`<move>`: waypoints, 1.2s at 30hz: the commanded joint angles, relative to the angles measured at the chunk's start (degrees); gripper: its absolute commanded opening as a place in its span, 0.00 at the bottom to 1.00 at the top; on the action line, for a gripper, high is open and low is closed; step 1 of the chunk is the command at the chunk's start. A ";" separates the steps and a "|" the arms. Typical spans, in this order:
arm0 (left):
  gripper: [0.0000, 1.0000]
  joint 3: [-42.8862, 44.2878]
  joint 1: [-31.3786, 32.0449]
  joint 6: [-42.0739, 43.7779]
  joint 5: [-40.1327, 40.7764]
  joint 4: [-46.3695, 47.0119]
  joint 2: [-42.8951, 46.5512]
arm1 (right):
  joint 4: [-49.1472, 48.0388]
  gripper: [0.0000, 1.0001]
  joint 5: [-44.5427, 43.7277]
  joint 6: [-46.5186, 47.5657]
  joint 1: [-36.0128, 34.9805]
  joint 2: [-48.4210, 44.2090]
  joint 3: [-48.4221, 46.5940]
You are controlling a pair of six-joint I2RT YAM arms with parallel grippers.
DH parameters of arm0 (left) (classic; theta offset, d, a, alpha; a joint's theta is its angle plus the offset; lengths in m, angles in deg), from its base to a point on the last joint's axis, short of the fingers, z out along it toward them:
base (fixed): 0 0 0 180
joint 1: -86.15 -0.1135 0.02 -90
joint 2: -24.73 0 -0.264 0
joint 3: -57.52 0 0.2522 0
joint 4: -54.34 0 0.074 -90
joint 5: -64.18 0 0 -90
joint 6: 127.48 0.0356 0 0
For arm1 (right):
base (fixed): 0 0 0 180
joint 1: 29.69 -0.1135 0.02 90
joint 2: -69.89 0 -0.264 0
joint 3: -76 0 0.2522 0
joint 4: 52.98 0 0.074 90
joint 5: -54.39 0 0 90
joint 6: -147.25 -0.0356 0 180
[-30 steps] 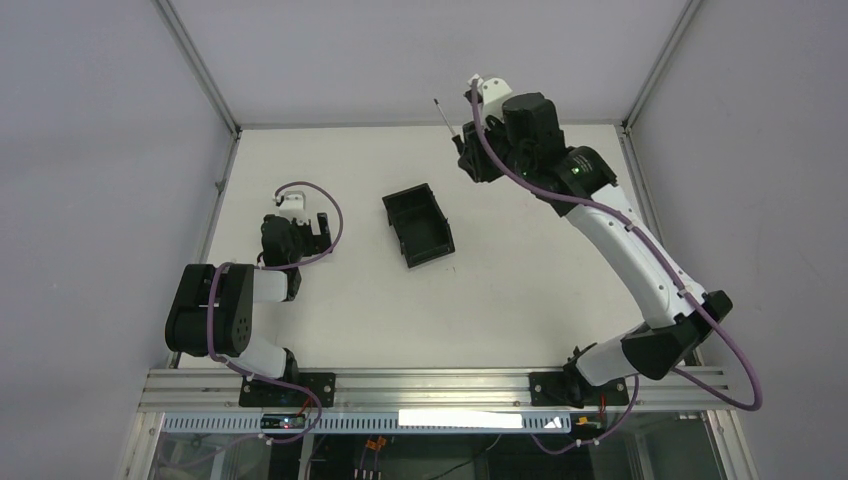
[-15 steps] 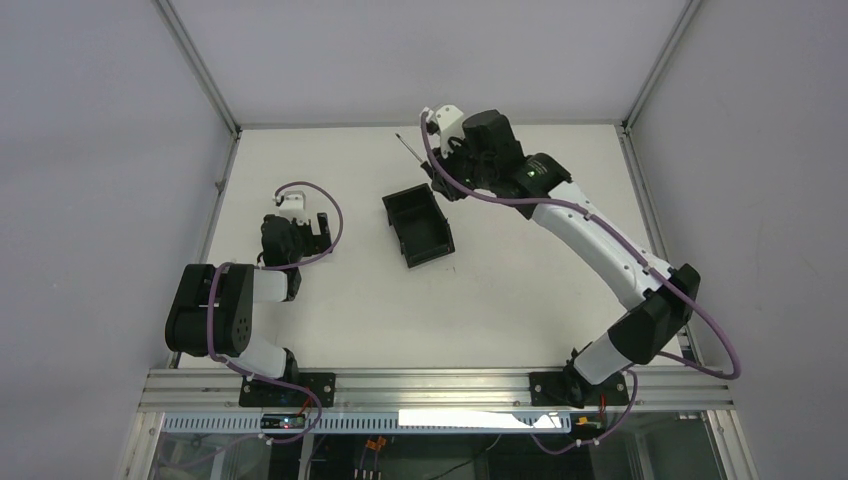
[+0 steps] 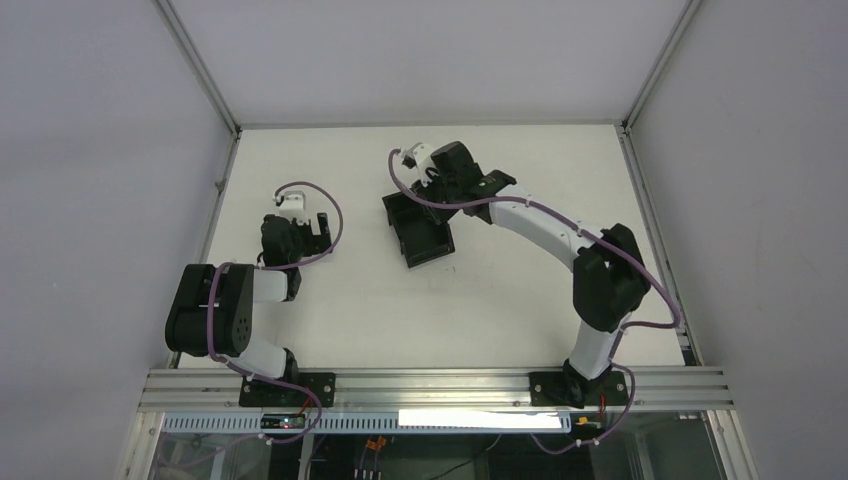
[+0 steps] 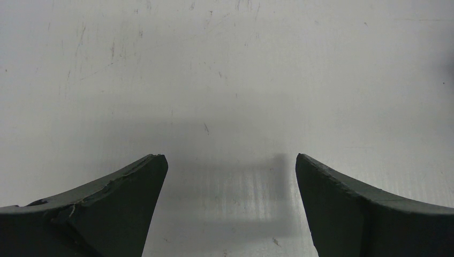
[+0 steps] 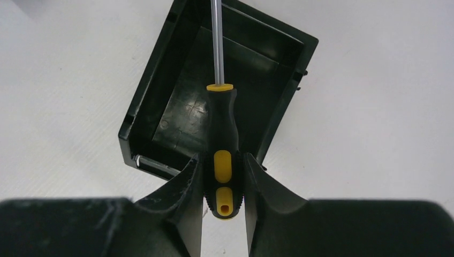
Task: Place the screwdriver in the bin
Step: Place the screwdriver in the bin.
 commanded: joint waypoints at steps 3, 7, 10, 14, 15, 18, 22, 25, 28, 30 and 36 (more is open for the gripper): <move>0.99 0.02 0.50 -0.19 1.17 1.70 1.15 | -8.28 0.05 0.57 -1.44 -0.05 2.80 2.54; 0.99 0.02 0.50 -0.19 1.16 1.72 1.20 | -10.01 0.07 1.43 -2.27 -0.05 4.26 4.52; 0.99 0.02 0.50 -0.20 1.16 1.70 1.16 | -10.68 0.09 1.90 -2.95 -0.15 5.07 5.32; 0.99 0.02 0.50 -0.19 1.16 1.70 1.20 | -11.06 0.18 2.29 -3.40 -0.35 6.11 5.64; 0.99 0.02 0.50 -0.19 1.17 1.74 1.16 | -11.07 0.22 1.93 -3.45 -0.42 6.31 5.69; 0.99 0.02 0.46 -0.19 1.15 1.66 1.15 | -10.92 0.33 0.83 -3.39 -0.64 6.84 5.42; 0.99 0.02 0.48 -0.19 1.16 1.62 1.16 | -9.95 0.44 0.32 -3.11 -0.87 6.99 4.74; 0.99 0.02 0.50 -0.19 1.15 1.61 1.16 | -9.45 0.56 0.03 -2.86 -1.18 6.16 4.30; 0.99 0.02 0.50 -0.19 1.15 1.61 1.15 | -9.34 0.60 0.33 -2.67 -1.29 4.60 4.16; 0.99 0.02 0.50 -0.19 1.12 1.64 1.15 | -9.20 0.60 0.46 -2.76 -1.23 3.63 4.03; 0.99 0.02 0.50 -0.19 1.20 1.62 1.17 | -6.89 0.59 0.90 -3.48 -1.36 -0.67 1.56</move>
